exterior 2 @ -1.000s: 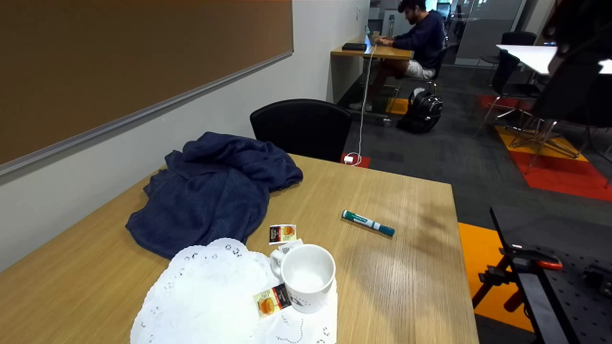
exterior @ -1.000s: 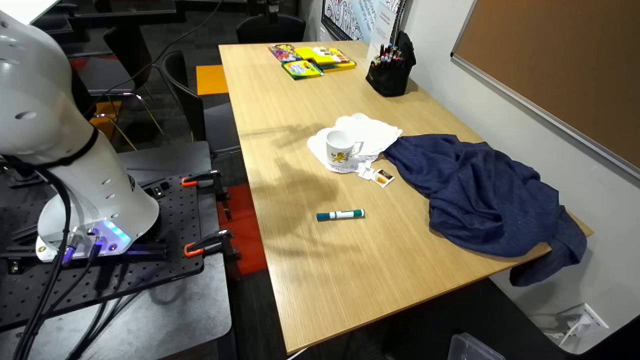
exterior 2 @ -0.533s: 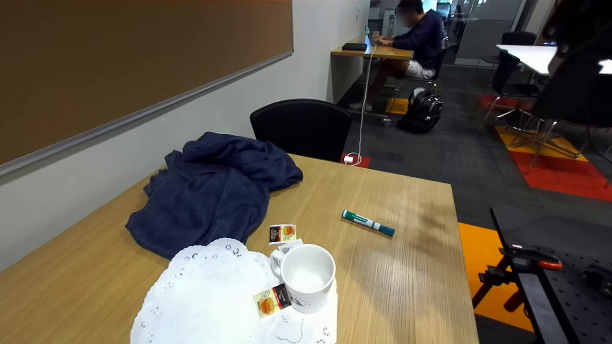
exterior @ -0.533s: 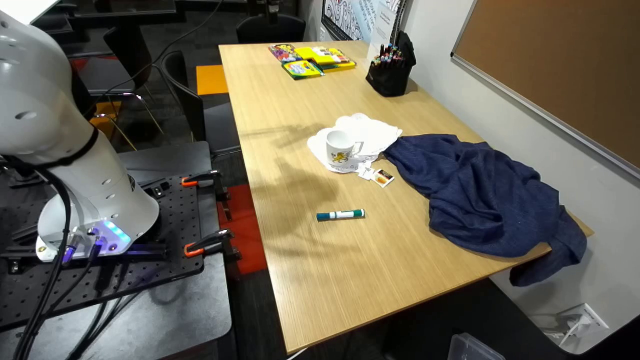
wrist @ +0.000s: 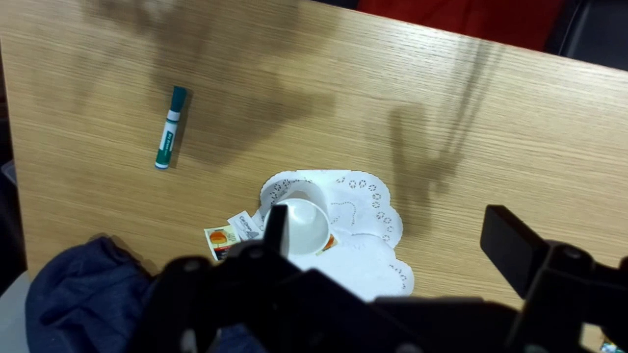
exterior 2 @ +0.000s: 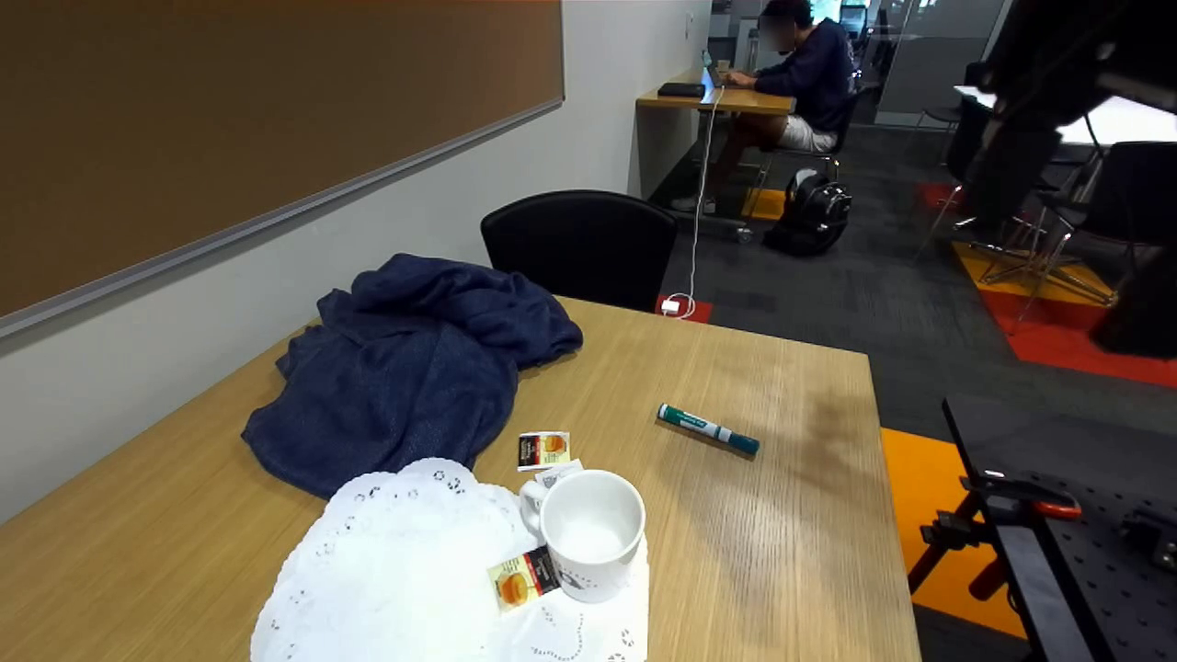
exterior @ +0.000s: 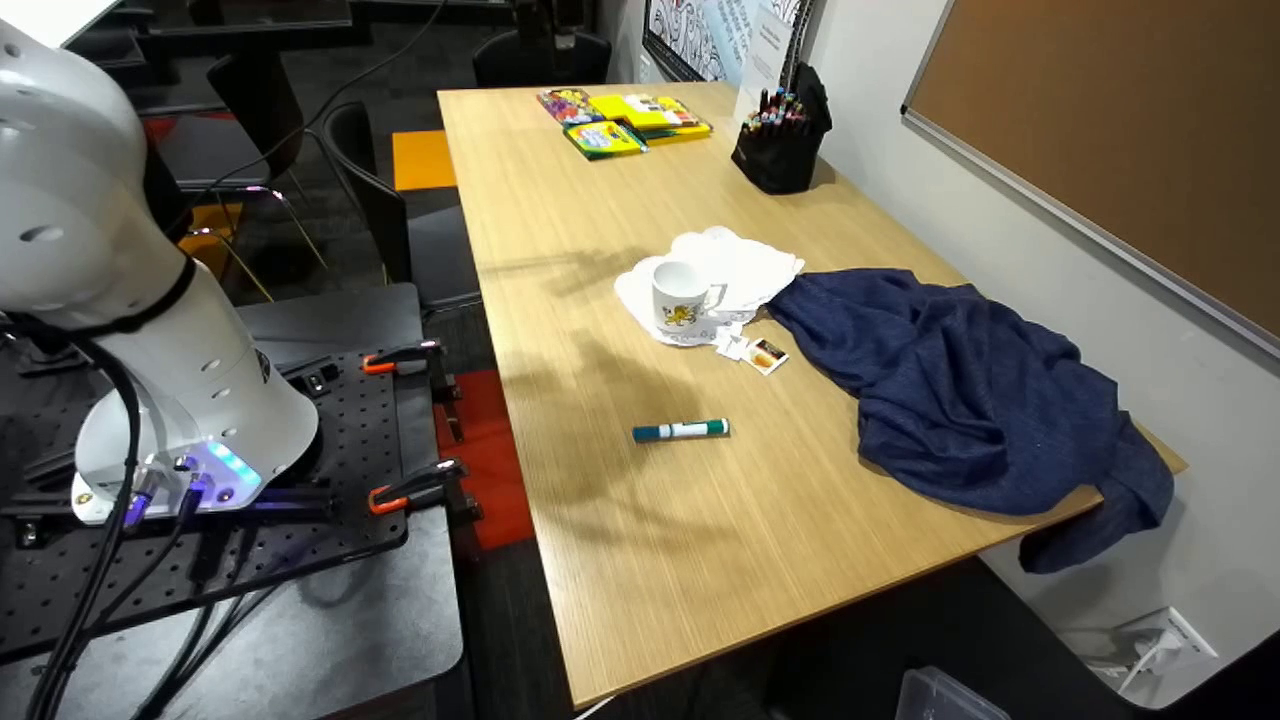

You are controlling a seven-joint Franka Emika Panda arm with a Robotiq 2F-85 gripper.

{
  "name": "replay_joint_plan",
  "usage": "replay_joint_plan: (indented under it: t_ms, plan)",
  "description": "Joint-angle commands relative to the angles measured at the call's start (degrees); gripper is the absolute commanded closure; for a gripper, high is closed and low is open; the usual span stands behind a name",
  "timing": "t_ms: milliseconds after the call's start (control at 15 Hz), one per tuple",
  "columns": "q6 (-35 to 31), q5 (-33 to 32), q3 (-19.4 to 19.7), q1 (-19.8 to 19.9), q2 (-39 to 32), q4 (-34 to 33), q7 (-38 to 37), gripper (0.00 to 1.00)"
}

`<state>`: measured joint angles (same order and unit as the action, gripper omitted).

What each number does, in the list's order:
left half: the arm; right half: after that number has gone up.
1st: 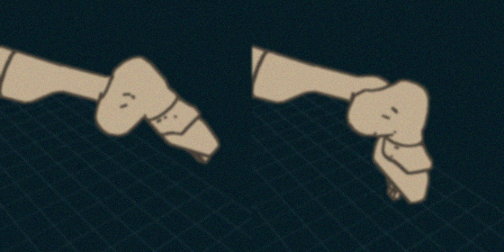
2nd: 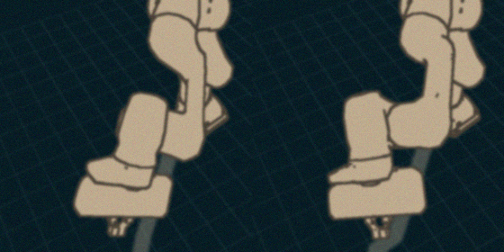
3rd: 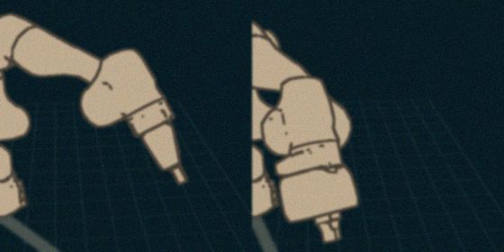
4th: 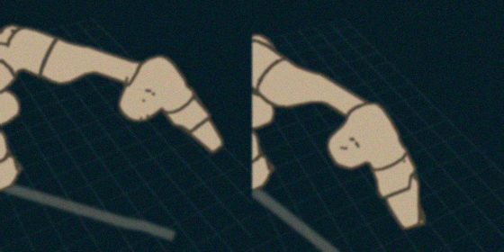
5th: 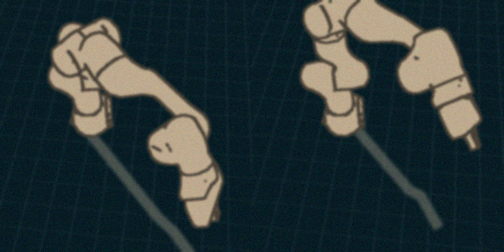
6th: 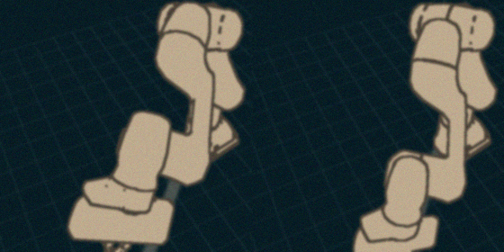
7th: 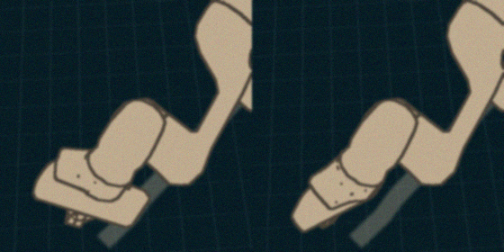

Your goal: Put the marker in the mug

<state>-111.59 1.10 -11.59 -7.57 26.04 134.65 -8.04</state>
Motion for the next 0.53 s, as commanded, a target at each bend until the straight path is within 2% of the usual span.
replay_joint_plan:
  t_ms: [0, 467]
  plan:
    - [-3.94, 0.22, 2.26, 2.08, -1.52, 1.69, -2.51, 0.00]
    - [-14.58, 0.02, 5.69, 7.23, -6.08, 4.70, -9.76, 0.00]
